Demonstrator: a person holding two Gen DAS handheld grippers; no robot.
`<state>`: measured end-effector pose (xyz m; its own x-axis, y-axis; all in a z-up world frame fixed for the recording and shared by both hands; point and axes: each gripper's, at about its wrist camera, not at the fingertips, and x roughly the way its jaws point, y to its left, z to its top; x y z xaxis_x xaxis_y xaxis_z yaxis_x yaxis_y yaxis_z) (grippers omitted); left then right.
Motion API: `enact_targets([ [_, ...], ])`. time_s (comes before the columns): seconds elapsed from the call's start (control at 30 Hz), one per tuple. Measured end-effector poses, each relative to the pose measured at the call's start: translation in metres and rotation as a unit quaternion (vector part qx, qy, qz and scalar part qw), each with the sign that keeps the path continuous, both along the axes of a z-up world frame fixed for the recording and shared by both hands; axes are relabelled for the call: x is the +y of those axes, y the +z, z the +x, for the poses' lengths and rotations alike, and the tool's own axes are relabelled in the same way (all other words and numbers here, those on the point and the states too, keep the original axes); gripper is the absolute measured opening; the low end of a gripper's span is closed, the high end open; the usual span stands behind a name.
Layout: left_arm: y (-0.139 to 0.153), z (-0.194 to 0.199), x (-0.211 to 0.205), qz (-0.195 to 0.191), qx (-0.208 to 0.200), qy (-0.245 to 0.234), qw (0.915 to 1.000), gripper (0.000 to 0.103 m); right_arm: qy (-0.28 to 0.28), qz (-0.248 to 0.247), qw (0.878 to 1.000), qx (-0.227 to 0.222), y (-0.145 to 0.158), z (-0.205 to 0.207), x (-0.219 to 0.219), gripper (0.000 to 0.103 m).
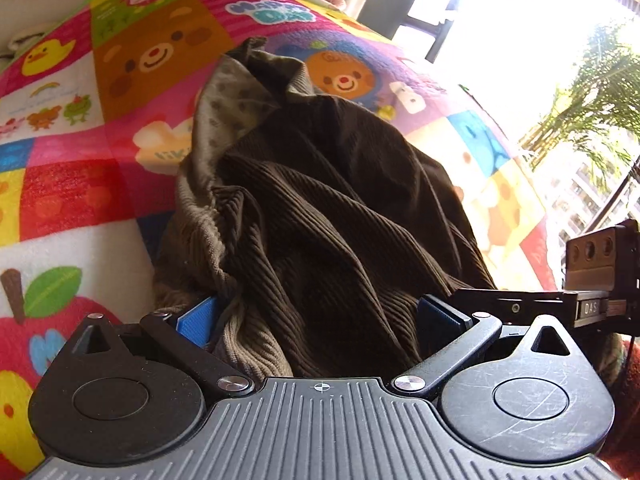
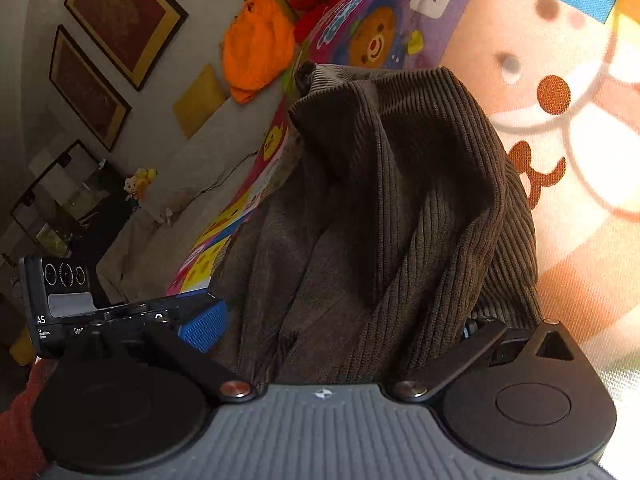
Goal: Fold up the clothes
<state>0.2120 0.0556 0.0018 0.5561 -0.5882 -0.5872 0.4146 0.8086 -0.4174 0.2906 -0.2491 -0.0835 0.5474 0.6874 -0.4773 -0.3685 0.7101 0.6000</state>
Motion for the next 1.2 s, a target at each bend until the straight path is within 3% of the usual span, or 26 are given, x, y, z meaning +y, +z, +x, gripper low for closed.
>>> enact_targets([
  [0.27,-0.002,-0.114,-0.006,-0.066,0.055,-0.063,0.9943,0.103,0.082,0.023,0.995,0.043,0.004,-0.088,-0.018,0.103],
  [0.37,-0.001,-0.158,-0.005,-0.059,0.049,-0.08,0.9938,0.103,0.103,0.009,0.994,0.045,0.01,-0.131,-0.021,0.103],
  [0.47,0.01,-0.186,0.014,-0.046,0.036,-0.047,0.9972,0.103,0.121,-0.02,0.992,0.033,0.026,-0.173,-0.023,0.103],
  [0.57,0.032,-0.203,0.045,-0.054,0.013,0.011,0.9984,0.103,0.077,-0.071,0.994,-0.021,0.051,-0.196,-0.033,0.103],
  [0.7,0.049,-0.218,0.053,-0.132,0.022,0.013,0.9909,0.103,-0.006,-0.121,0.99,-0.072,0.071,-0.21,-0.047,0.103],
  [0.8,0.042,-0.217,0.025,-0.169,0.045,-0.022,0.9843,0.103,-0.058,-0.114,0.991,-0.038,0.053,-0.184,-0.057,0.103],
  [0.97,0.015,-0.203,-0.017,-0.132,0.082,-0.026,0.9874,0.1,-0.083,-0.107,0.991,-0.004,0.015,-0.166,-0.053,0.103],
  [1.07,-0.007,-0.197,-0.024,-0.129,0.123,-0.026,0.9836,0.089,-0.098,-0.078,0.992,0.012,0.007,-0.166,-0.056,0.103],
  [1.2,-0.017,-0.193,-0.033,-0.163,0.149,-0.046,0.9742,0.079,-0.111,-0.028,0.993,0.027,0.001,-0.165,-0.067,0.103],
])
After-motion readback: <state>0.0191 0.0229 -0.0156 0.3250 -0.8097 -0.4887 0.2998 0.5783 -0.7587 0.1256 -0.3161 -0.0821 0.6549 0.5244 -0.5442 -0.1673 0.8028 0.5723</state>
